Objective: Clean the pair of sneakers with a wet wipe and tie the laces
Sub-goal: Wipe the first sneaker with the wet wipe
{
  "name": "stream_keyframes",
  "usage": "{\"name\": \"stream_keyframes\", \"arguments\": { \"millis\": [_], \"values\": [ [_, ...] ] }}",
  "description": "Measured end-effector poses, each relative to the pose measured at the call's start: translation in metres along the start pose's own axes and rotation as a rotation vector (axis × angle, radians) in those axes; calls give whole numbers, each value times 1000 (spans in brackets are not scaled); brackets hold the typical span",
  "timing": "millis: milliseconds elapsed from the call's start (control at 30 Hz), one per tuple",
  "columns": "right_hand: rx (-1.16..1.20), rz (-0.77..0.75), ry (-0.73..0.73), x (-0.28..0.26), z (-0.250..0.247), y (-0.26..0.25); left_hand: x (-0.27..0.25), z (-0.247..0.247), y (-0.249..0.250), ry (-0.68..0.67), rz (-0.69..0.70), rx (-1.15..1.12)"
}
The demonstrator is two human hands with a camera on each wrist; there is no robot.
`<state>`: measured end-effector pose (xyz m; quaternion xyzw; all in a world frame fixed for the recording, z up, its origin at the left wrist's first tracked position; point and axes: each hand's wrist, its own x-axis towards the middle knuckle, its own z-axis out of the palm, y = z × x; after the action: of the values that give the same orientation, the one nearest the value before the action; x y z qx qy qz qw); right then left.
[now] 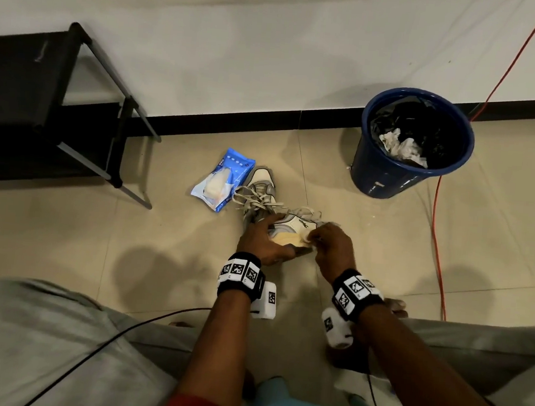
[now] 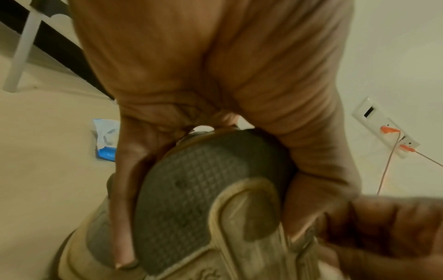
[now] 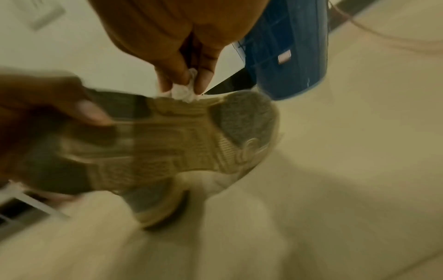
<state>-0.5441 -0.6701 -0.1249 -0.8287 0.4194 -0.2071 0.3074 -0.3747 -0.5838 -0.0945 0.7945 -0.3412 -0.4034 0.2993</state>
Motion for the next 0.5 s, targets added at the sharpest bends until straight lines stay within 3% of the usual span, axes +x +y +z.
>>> {"name": "stream_keyframes", "arguments": {
  "millis": [100, 300, 400, 500],
  "values": [
    [-153, 40, -18, 12, -17, 29, 2, -1, 2, -13, -1, -31],
    [86, 21, -29, 0, 7, -14, 5, -3, 4, -25, 1, -52],
    [38, 4, -42, 7, -6, 0, 5, -3, 1, -17, -19, -48],
    [-31, 97, 8, 13, -21, 20, 6, -2, 1, -19, -19, -49]
  ]
}}
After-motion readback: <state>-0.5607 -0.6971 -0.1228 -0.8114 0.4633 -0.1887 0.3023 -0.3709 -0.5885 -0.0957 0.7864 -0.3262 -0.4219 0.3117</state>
